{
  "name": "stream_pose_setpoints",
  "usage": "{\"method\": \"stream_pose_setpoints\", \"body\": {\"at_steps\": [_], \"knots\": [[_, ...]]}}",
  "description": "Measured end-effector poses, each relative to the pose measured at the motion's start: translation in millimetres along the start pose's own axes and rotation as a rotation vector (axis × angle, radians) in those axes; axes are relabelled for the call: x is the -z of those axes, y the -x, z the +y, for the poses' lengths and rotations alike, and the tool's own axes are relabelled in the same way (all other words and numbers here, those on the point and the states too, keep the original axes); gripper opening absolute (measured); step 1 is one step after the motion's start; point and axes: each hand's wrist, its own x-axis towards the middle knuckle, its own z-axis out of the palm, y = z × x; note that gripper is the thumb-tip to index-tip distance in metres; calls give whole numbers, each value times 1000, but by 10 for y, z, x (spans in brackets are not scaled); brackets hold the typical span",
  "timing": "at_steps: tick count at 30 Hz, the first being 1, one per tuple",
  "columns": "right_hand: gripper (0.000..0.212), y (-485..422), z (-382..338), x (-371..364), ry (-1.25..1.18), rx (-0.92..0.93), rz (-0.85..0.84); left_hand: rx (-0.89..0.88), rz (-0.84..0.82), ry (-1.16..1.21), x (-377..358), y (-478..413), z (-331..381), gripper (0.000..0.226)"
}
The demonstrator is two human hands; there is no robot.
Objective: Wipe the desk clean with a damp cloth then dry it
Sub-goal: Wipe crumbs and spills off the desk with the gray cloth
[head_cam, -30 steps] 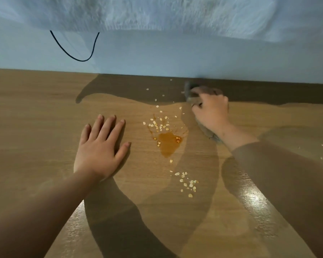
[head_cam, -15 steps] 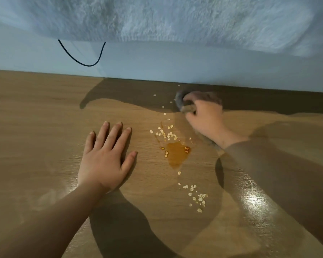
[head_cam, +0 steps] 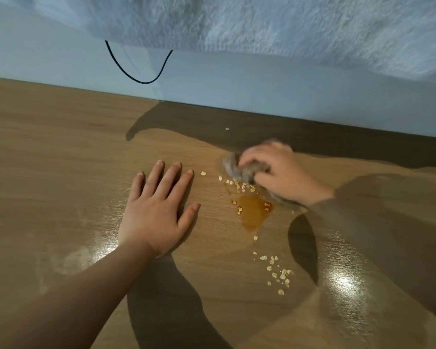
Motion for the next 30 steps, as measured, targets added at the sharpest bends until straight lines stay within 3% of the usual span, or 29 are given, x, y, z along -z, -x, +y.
{"method": "stream_pose_setpoints", "body": {"at_steps": [2, 4, 6, 9, 13, 15, 18, 20, 22, 30], "knots": [[33, 90, -23, 8, -47, 63, -4, -4, -5, 1, 4, -5, 0, 66], [34, -209, 19, 2, -104, -74, 192, -6, 5, -3, -4, -2, 2, 66], [38, -644, 39, -36, 85, -150, 324, 4, 20, 10, -5, 0, 13, 67], [40, -844, -20, -104, 264, -83, 220, 25, 41, 64, 6, -8, 15, 70], [36, -90, -105, -174, 107, 153, -41, 13, 55, 77, 19, -4, 11, 66], [39, 211, -102, -198, 39, 184, -140, 3, 55, 55, 6, -4, 9, 64], [31, -52, -98, -184, -117, -11, 26, -3, 68, 27, -6, -9, 4, 62], [32, -474, -126, -183, -54, -104, 212, -4, 75, 17, -2, -7, 0, 61], [34, -754, -218, -209, 77, -107, 266, -2, 83, 15, 6, -12, 6, 62], [44, 534, -226, -437, 7, 296, -216, 37, 35, 3, 25, -10, 4, 70]]}}
